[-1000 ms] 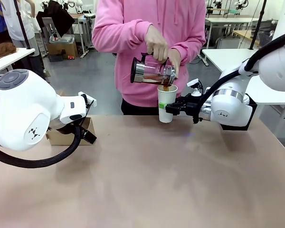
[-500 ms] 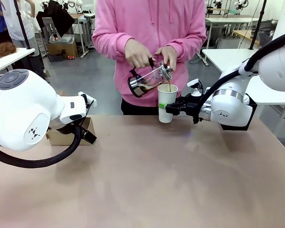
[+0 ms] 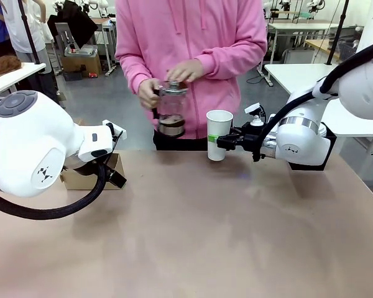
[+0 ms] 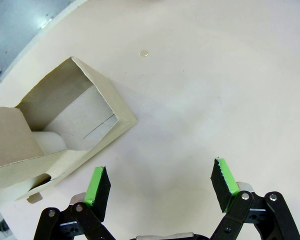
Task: Pour a drink into a cup and package it in a carrier.
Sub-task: When a person places the Paper Cup Lid on the 600 ml Paper Cup , lift the 600 ml Paper Cup.
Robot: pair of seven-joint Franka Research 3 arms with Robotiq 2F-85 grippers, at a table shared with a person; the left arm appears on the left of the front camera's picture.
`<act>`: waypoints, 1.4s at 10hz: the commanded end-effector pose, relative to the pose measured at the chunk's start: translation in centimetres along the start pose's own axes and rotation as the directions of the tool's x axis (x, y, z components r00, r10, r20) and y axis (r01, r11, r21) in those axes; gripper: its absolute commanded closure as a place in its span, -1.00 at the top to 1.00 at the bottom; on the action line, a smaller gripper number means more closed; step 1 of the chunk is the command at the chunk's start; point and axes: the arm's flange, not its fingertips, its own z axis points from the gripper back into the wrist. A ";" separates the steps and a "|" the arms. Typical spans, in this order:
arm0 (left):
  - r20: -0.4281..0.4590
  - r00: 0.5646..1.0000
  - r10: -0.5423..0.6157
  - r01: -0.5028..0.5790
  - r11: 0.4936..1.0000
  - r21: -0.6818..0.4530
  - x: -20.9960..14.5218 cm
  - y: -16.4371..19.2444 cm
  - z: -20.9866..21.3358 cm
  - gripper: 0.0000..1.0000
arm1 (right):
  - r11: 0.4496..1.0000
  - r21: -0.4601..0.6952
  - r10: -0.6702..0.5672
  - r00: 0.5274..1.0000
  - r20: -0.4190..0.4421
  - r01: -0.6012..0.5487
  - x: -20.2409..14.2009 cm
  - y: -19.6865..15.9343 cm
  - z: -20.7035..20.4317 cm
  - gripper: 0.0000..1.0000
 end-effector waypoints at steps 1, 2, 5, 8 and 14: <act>0.001 1.000 0.000 0.000 1.000 -0.001 0.0 0.0 0.0 1.00 | 1.000 -0.002 -0.002 1.000 0.003 0.002 0.3 0.3 0.1 0.74; 0.001 1.000 0.000 0.000 1.000 -0.001 0.0 0.0 0.0 1.00 | 1.000 -0.002 -0.002 1.000 0.003 0.002 0.3 0.3 0.1 0.74; 0.001 1.000 0.000 0.000 1.000 -0.001 0.0 0.0 0.0 1.00 | 1.000 -0.002 -0.002 1.000 0.003 0.002 0.3 0.3 0.1 0.74; 0.001 1.000 0.000 0.000 1.000 -0.001 0.0 0.0 0.0 1.00 | 1.000 -0.002 -0.002 1.000 0.003 0.002 0.3 0.3 0.1 0.74; 0.001 1.000 0.000 0.000 1.000 -0.001 0.0 0.0 0.0 1.00 | 1.000 -0.002 -0.002 1.000 0.003 0.002 0.3 0.3 0.1 0.74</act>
